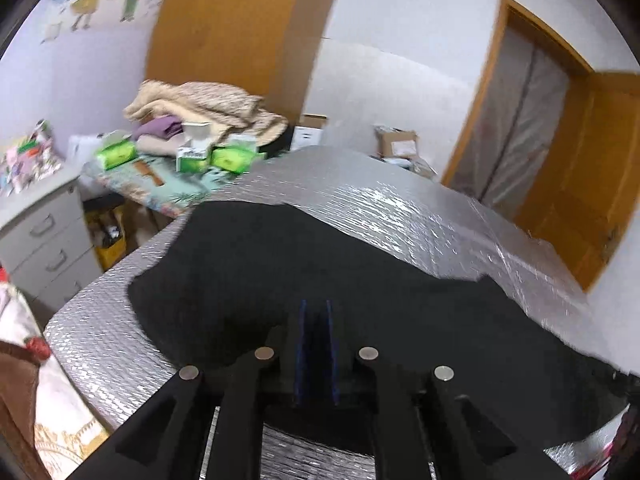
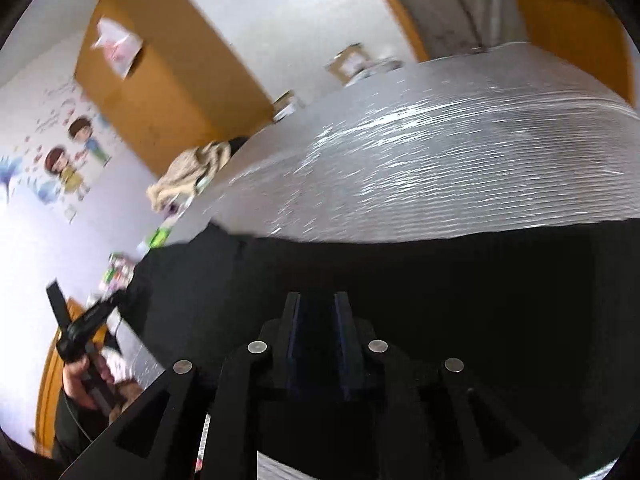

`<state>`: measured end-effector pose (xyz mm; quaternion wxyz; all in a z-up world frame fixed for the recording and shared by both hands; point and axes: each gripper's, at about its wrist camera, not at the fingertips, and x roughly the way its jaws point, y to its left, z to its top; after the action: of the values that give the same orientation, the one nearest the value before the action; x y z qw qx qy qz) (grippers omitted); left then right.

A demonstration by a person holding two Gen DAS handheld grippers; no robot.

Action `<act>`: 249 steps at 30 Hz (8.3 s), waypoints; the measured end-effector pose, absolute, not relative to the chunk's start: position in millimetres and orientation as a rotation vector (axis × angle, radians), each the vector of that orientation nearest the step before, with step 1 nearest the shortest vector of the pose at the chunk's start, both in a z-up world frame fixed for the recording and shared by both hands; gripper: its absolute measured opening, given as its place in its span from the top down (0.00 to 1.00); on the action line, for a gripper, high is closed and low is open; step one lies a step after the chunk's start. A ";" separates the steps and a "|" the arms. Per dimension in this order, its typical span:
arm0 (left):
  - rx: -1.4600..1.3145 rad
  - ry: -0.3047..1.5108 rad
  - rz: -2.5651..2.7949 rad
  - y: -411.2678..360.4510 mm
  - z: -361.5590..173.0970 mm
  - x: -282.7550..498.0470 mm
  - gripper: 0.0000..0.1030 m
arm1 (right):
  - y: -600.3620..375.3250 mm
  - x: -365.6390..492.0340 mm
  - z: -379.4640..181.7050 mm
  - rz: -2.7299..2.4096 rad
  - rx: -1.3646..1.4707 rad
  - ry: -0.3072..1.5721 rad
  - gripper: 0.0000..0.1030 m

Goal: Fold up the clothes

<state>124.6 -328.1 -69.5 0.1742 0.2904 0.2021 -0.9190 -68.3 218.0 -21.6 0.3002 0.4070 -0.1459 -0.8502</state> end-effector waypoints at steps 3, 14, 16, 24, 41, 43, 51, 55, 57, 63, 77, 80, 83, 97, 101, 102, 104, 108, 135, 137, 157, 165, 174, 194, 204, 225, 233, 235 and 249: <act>0.870 0.602 -2.570 -329.2 -83.2 123.1 0.90 | 192.5 -65.0 -27.4 -2.212 1.099 -0.332 0.82; 0.758 0.632 -2.521 -357.1 -76.7 154.5 0.90 | 170.1 -65.2 -36.6 -2.178 1.145 -0.285 0.82; 0.746 0.637 -2.512 -362.9 -74.9 154.2 0.90 | 167.7 -65.9 -37.0 -2.170 1.145 -0.283 0.82; 0.740 0.624 -2.462 -387.7 -76.9 137.4 0.89 | 161.5 -70.2 -33.7 -2.180 1.135 -0.270 0.82; 0.752 0.507 -2.460 -351.8 -56.5 142.4 0.82 | 167.8 -70.8 -26.1 -2.226 1.064 -0.256 0.79; 0.749 0.497 -2.470 -344.1 -52.4 143.4 0.80 | 167.5 -68.8 -25.8 -2.236 1.050 -0.244 0.78; 0.758 0.477 -2.501 -321.1 -47.7 144.7 0.69 | 161.8 -56.9 -19.8 -2.251 0.957 -0.177 0.78; 0.745 0.494 -2.492 -321.7 -48.6 151.1 0.59 | 158.4 -53.9 -22.4 -2.234 0.975 -0.155 0.44; 0.723 0.512 -2.484 -326.0 -48.3 157.6 0.59 | 157.0 -53.0 -23.0 -2.226 0.979 -0.151 0.40; 0.655 0.701 -2.433 -360.0 -56.6 186.2 0.55 | 155.1 -52.5 -24.3 -2.210 0.979 -0.150 0.40; 0.673 0.978 -2.393 -397.7 -97.6 180.2 0.54 | 150.6 -53.2 -28.7 -2.182 0.989 -0.147 0.40; 0.659 0.998 -2.394 -404.0 -99.7 176.7 0.54 | 150.0 -52.6 -29.4 -2.178 0.991 -0.148 0.40; 0.639 1.020 -2.403 -409.5 -102.6 175.4 0.54 | 149.4 -52.7 -29.3 -2.174 0.991 -0.148 0.40; 0.615 1.168 -2.396 -435.2 -116.8 164.9 0.54 | 142.1 -53.4 -27.6 -2.160 0.986 -0.136 0.40; 0.646 1.224 -2.370 -442.3 -122.8 161.4 0.56 | 139.4 -53.2 -27.8 -2.159 0.991 -0.137 0.40; 0.653 1.239 -2.361 -444.0 -123.6 160.2 0.56 | 138.5 -52.8 -27.5 -2.159 0.991 -0.138 0.40; 0.651 1.243 -2.362 -444.8 -122.3 159.3 0.61 | 136.9 -52.1 -26.9 -2.159 0.991 -0.138 0.40; 0.619 1.222 -2.386 -442.7 -114.9 158.5 0.67 | 133.9 -50.0 -25.4 -2.160 0.989 -0.139 0.40; 0.452 0.927 -2.945 -329.7 27.5 123.8 0.76 | 148.0 -49.1 -26.6 -2.182 0.993 -0.207 0.40; 0.476 0.905 -2.996 -314.4 31.9 116.6 0.76 | 150.5 -48.9 -26.6 -2.186 0.992 -0.215 0.40; 1.157 0.514 -3.285 -154.9 -32.7 57.7 0.75 | 174.5 -46.4 -29.4 -2.223 1.008 -0.284 0.40; 1.280 0.368 -3.360 -120.1 -34.1 70.6 0.69 | 178.1 -46.2 -30.8 -2.223 1.015 -0.314 0.40; 0.953 0.541 -3.350 -163.4 -11.2 86.1 0.68 | 175.0 -47.6 -24.7 -2.193 1.001 -0.349 0.40; 1.085 0.727 -2.865 -244.0 -70.5 93.6 0.68 | 61.4 -58.9 -6.2 -2.028 0.949 -0.049 0.93; 1.092 0.735 -2.880 -244.6 -76.1 94.3 0.68 | 121.0 -65.0 -44.3 -2.075 1.173 -0.253 0.92; 1.086 0.751 -2.872 -247.9 -80.0 106.4 0.68 | 102.8 -89.4 -44.4 -1.865 1.264 -0.457 0.82; 1.086 0.751 -2.880 -251.7 -78.6 110.1 0.68 | 116.4 -73.6 -24.7 -1.765 1.183 -0.604 0.89; 1.078 0.743 -2.886 -252.0 -76.7 112.2 0.68 | 122.7 -67.2 -19.0 -1.736 1.167 -0.646 0.89; 1.029 0.641 -2.982 -225.8 -53.6 104.5 0.68 | 137.7 -56.6 1.4 -2.011 1.025 -0.450 0.80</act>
<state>104.5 -225.8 -53.6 -0.0386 0.3195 0.1991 -0.9256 -56.6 137.7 1.4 0.4078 0.4067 -0.1783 -0.7978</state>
